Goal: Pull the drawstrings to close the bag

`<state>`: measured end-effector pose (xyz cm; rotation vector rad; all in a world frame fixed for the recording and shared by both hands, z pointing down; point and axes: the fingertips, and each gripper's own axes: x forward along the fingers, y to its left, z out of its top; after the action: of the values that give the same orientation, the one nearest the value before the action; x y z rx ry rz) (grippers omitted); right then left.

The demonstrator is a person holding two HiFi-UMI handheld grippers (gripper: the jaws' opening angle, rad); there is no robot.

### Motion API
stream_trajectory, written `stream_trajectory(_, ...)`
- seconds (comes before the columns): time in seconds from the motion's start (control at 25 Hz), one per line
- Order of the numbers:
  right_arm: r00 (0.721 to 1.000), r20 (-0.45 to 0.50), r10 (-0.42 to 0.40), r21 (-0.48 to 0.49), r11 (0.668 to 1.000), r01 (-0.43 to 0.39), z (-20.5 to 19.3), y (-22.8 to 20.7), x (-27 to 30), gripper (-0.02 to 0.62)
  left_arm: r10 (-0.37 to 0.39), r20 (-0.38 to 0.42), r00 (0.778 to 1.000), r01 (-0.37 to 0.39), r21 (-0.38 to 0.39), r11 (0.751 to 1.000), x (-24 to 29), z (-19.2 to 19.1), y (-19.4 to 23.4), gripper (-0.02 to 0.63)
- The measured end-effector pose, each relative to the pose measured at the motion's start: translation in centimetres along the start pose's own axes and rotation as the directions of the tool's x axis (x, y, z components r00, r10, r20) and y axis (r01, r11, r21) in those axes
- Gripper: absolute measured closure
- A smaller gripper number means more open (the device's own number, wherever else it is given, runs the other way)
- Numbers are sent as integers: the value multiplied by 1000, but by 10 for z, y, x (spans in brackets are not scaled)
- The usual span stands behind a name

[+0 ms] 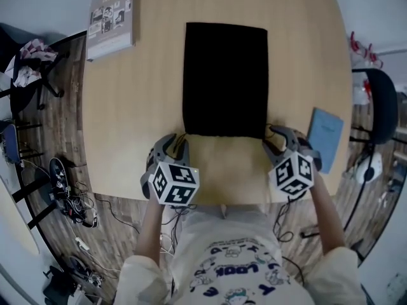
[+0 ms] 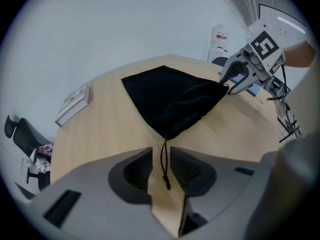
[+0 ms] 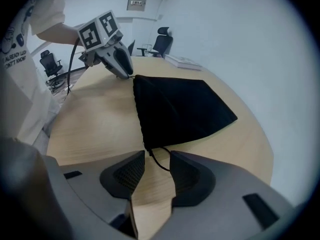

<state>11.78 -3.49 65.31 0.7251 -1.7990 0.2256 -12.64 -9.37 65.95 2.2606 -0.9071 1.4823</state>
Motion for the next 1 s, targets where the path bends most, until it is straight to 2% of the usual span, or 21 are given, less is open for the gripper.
stream_trajectory(0.12,999,-36,37,1,999,-37,-9,4,4,450,-29,-34,999,30,28,999,5,2,-4,500)
stream_trajectory(0.2,999,-34,23,16,1000,-22,-11,1,4,575,-53,-56,997,56,45,997,7,2,-8,511)
stream_trajectory(0.36,999,-47,21,64,998,-18,-14,1,4,589,-107,-74,991,111,40,993,8,0,-16,580)
stream_trajectory(0.52,996,-56,-72,191,978,82,-18,-13,-2,591,-87,-107,990,82,-54,995,9,-4,-11,600)
stream_trajectory(0.68,981,-69,-184,340,920,196,-15,-35,-18,592,-61,-100,993,44,-164,985,3,0,3,601)
stream_trajectory(0.8,963,-86,-254,436,860,265,-13,-52,-36,592,-22,-88,996,3,-204,979,-6,9,12,601)
stream_trajectory(0.92,944,-104,-313,537,782,318,-12,-71,-52,592,35,-59,998,-49,-249,967,-14,25,28,601)
stream_trajectory(1.0,929,-108,-353,607,717,343,-11,-85,-63,592,61,-36,997,-69,-291,954,-20,37,39,601)
